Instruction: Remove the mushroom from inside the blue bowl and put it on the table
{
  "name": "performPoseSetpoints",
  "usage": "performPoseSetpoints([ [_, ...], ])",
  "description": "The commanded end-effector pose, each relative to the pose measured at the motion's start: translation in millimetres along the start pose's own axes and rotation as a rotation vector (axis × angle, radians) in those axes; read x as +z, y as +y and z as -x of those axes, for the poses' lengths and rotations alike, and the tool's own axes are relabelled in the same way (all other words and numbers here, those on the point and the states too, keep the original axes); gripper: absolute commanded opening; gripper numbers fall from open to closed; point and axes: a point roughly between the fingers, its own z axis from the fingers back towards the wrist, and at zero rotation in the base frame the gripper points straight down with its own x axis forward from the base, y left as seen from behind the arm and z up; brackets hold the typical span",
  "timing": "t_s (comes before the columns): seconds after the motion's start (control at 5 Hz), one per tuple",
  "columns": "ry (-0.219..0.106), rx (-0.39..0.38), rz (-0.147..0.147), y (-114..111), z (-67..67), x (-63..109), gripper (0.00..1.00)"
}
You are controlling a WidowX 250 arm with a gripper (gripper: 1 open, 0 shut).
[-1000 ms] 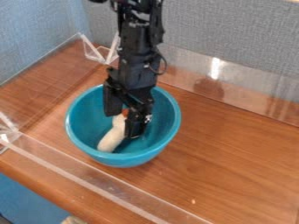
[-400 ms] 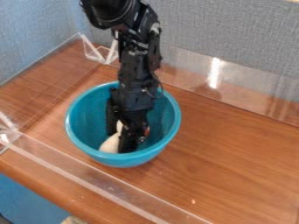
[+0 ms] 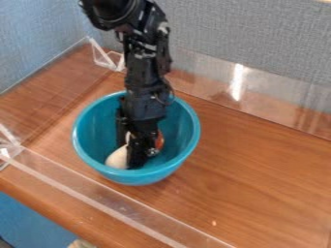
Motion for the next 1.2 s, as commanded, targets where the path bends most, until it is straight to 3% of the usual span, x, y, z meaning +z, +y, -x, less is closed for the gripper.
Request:
performPoseSetpoints([
  [0.0, -0.052, -0.046, -0.049, 13.2, -2.0, 24.7, 0.0],
  [0.2, -0.059, -0.112, -0.057, 16.9, -5.2, 33.9, 0.0],
  [0.6, -0.067, -0.091, -0.043, 21.0, -5.3, 22.6, 0.0],
  [1.0, -0.073, -0.104, -0.035, 12.0, 15.0, 15.2, 0.0],
])
